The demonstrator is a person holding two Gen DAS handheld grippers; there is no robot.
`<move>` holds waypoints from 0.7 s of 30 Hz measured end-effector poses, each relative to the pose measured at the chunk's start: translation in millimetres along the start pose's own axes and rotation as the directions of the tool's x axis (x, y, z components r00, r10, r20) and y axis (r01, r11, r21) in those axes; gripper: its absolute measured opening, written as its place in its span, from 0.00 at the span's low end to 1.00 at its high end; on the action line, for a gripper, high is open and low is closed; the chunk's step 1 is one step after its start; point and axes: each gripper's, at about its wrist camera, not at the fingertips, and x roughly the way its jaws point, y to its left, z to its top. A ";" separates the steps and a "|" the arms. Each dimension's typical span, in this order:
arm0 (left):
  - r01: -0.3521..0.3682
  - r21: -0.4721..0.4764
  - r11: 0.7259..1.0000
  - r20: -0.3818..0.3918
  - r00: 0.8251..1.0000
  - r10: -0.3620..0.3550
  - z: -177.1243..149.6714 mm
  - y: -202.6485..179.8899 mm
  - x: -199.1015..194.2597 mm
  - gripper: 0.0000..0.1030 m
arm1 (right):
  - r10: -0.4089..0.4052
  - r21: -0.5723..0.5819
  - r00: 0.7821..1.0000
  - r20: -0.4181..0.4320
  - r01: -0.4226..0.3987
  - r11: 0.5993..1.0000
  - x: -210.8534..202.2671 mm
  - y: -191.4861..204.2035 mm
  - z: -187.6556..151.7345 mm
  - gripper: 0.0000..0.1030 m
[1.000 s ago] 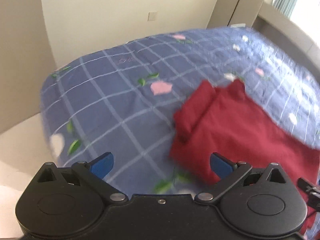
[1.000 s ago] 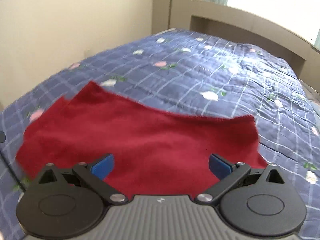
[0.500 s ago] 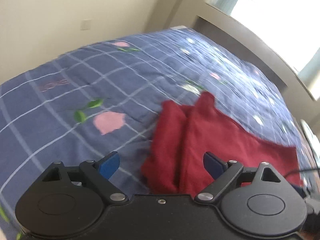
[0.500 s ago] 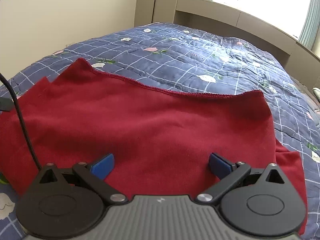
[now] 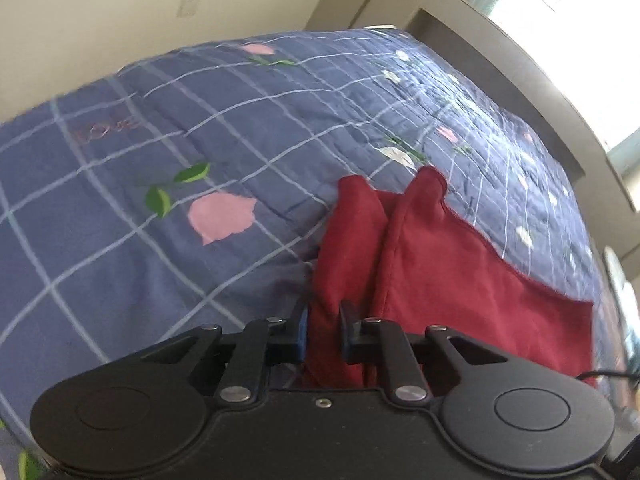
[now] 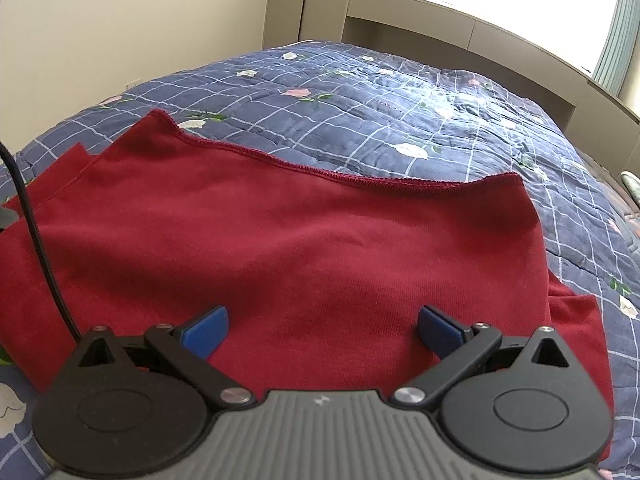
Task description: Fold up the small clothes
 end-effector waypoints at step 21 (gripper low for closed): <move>-0.061 -0.051 0.997 -0.103 0.993 0.056 4.1 14.7 -8.3 0.21 | 0.002 -0.033 1.000 0.011 -0.002 0.999 2.6 -0.3 -6.6 1.00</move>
